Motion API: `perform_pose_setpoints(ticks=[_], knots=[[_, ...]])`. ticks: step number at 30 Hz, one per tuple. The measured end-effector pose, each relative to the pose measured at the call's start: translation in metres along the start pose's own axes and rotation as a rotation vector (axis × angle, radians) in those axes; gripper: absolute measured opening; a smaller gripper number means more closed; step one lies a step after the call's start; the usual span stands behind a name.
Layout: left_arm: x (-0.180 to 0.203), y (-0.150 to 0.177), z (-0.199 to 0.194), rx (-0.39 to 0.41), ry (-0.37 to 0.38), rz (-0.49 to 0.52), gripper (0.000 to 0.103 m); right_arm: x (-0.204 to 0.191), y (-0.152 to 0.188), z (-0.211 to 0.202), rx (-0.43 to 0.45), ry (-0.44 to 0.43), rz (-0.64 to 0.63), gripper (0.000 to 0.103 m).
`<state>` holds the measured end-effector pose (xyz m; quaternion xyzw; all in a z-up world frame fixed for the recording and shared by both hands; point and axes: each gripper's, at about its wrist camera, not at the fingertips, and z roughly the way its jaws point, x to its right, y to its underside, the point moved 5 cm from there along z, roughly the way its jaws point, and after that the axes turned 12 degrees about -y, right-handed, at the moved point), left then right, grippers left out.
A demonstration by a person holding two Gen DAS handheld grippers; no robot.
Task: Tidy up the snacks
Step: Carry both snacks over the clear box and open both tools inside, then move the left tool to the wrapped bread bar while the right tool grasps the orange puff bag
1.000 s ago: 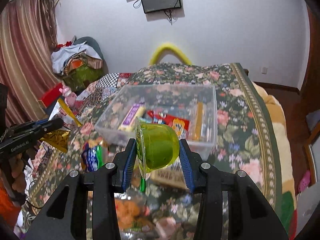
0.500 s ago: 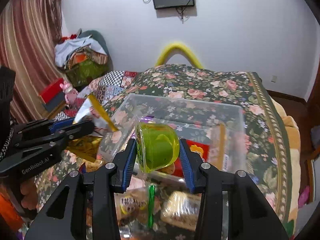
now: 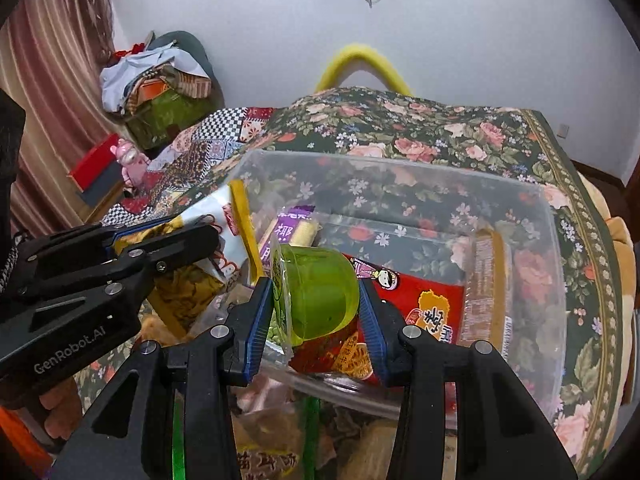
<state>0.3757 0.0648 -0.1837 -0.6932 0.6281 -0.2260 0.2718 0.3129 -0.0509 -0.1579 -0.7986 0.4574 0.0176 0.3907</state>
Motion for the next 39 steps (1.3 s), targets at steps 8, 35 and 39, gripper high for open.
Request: perform_pose_setpoints(ticks=[8,35,39], knots=[[-0.004,0.005,0.009,-0.04,-0.01,-0.019,0.021,0.0,0.002,0.001,-0.007,0.016,-0.002,0.042],[-0.017,0.058,-0.107,0.037,-0.031,0.028,0.063,-0.025,0.045,-0.101,0.09,0.058,-0.051,0.066],[-0.018,0.081,-0.109,0.004,-0.026,0.046,0.063,-0.027,0.063,-0.106,0.077,0.047,-0.037,0.066]])
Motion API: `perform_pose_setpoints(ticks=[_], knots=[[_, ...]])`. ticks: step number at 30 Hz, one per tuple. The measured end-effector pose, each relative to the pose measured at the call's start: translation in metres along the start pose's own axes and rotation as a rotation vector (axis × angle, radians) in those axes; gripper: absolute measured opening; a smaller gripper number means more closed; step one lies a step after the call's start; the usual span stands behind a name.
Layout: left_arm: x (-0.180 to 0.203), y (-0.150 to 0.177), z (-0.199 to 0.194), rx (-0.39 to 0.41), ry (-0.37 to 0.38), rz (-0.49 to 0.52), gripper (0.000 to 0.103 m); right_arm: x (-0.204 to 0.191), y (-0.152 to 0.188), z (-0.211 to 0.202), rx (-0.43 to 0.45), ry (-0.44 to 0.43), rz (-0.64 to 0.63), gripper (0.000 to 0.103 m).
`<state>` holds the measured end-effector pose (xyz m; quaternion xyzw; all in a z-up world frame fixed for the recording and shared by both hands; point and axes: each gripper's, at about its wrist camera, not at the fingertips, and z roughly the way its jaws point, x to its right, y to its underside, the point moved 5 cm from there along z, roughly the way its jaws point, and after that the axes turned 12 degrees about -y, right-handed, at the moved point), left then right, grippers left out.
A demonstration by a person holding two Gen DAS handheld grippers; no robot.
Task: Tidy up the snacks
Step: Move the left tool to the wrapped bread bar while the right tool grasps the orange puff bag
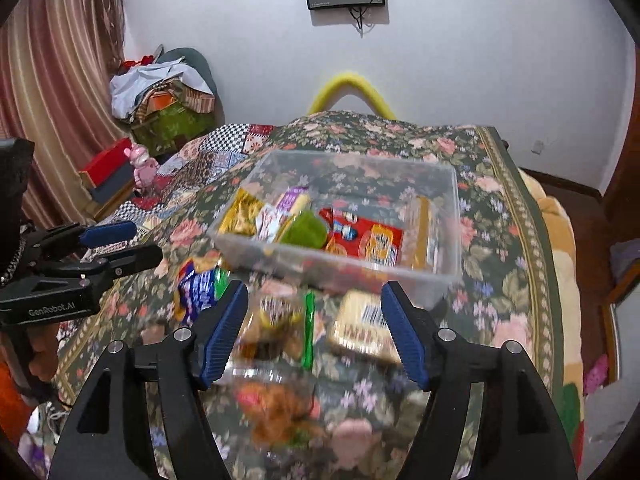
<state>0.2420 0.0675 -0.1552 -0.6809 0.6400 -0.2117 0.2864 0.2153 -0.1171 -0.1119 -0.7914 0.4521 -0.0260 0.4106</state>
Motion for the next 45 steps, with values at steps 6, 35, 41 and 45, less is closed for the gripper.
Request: perform_pose_setpoints(ticks=[6,35,41,45], knots=[[0.002,0.035,0.003,-0.058,0.007,0.022,0.064,0.0,0.033,0.0,-0.049,-0.025,0.029,0.074],[0.053,0.077,0.059,-0.201,0.123,0.075,0.07,-0.002,0.089,0.049,-0.196,-0.086,0.08,0.053],[0.066,0.089,0.046,-0.226,0.181,0.096,0.07,0.003,0.094,0.034,-0.172,-0.056,0.106,0.05],[0.073,0.099,0.033,-0.23,0.196,0.125,0.07,0.009,0.1,0.018,-0.156,-0.037,0.116,0.049]])
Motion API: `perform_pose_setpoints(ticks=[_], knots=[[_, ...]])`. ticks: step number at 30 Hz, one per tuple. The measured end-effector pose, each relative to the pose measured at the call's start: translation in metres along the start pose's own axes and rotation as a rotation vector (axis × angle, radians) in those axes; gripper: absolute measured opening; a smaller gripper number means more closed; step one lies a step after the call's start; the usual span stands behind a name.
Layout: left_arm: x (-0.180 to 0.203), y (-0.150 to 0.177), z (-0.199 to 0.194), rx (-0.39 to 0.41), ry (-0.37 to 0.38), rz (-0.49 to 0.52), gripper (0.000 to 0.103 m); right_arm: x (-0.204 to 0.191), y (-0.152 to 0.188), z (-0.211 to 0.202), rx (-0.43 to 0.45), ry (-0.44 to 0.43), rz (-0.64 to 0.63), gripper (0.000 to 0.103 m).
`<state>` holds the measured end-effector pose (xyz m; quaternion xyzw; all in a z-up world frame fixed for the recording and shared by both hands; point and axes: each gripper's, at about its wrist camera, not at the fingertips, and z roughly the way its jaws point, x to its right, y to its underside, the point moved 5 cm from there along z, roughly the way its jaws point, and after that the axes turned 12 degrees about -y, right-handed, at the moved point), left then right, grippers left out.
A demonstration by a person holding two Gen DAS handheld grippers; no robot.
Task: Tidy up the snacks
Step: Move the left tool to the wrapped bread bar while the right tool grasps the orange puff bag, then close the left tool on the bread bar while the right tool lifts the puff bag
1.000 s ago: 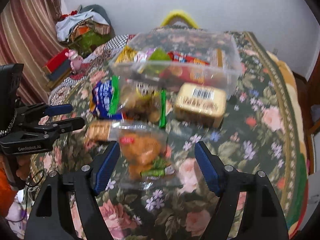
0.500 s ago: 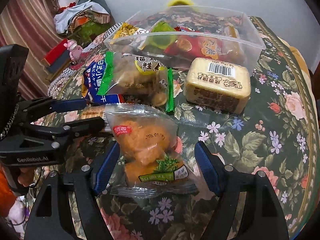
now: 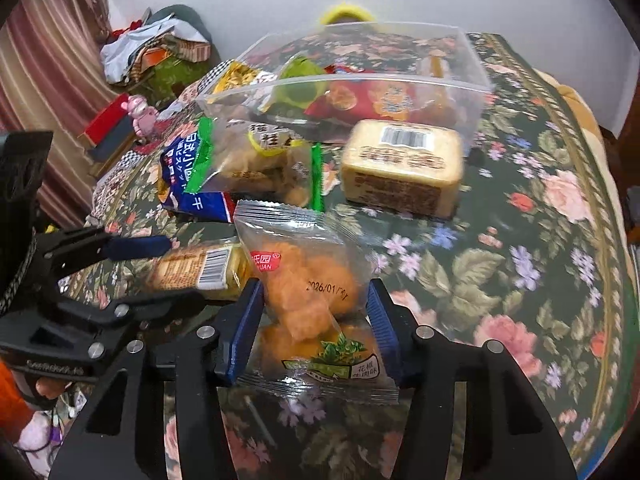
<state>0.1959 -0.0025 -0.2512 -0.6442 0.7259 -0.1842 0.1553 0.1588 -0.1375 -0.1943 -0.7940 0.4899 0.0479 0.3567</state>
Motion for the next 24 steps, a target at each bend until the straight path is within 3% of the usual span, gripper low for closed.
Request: perform_pose_setpoints(ticks=[6,12,18,22,24], knots=[[0.0,-0.002,-0.013,0.028,-0.053,0.027,0.07,0.008,0.007,-0.02,0.024,0.022,0.015,0.048],[0.004,-0.016,-0.003,0.02,-0.01,0.023,0.073,0.016,0.01,-0.032,0.048,0.031,0.047,0.047],[0.018,-0.013,0.021,-0.015,-0.025,0.055,0.072,0.018,0.011,-0.038,0.055,0.034,0.058,0.047],[0.019,-0.009,0.023,-0.013,-0.026,0.038,0.042,0.018,0.012,-0.041,0.061,0.036,0.063,0.047],[0.02,-0.008,0.02,-0.004,-0.026,0.037,0.035,0.018,0.012,-0.04,0.061,0.036,0.064,0.047]])
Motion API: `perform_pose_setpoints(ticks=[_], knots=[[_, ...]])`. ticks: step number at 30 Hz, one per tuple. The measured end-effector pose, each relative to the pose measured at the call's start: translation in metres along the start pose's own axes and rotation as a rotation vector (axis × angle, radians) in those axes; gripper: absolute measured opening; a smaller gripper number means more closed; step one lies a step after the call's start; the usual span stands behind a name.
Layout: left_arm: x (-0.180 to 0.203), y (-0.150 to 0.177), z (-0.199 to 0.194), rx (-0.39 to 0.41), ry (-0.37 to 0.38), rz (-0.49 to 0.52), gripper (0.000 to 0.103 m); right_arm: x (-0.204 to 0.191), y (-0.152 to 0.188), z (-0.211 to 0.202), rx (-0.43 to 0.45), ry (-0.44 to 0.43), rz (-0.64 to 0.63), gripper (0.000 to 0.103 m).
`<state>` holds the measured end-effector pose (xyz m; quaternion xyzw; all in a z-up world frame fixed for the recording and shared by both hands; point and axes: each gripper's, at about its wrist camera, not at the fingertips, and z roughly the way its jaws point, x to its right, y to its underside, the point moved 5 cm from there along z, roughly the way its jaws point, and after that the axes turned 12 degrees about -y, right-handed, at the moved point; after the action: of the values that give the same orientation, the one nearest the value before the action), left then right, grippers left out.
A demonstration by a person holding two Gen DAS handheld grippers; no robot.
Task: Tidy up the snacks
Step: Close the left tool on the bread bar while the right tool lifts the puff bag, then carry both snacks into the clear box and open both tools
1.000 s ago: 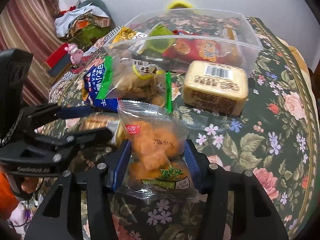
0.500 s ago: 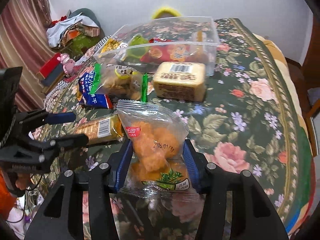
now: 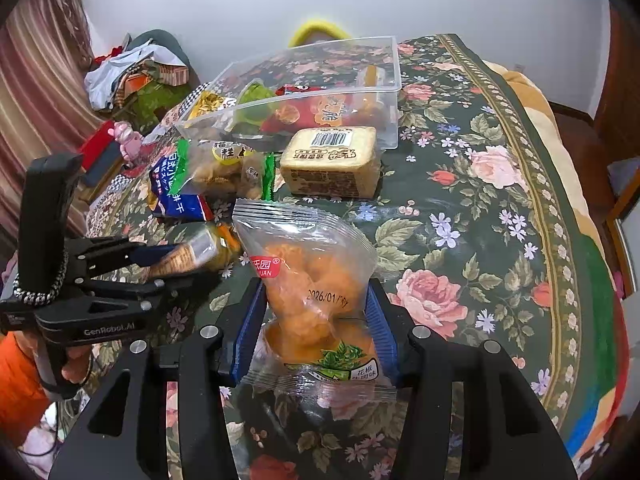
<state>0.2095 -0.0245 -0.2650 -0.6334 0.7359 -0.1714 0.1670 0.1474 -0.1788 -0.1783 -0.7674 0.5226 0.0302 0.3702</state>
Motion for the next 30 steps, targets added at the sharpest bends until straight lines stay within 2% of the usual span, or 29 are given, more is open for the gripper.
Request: perform_pose_setpoints(ticks=[6,13,23,30], knots=[[0.003,0.002,-0.023,0.059,-0.004,-0.012,0.034,-0.003,-0.003,-0.003,0.012,-0.007,-0.001,0.047],[0.007,-0.013,-0.055,0.13,0.001,-0.028,0.034,-0.012,-0.02,-0.015,0.062,-0.01,-0.032,0.047],[0.006,-0.05,-0.087,0.232,0.014,-0.072,0.034,-0.024,-0.06,-0.032,0.152,0.004,-0.085,0.047],[-0.009,-0.088,-0.097,0.283,-0.011,-0.107,0.034,-0.025,-0.092,-0.034,0.205,0.011,-0.111,0.046]])
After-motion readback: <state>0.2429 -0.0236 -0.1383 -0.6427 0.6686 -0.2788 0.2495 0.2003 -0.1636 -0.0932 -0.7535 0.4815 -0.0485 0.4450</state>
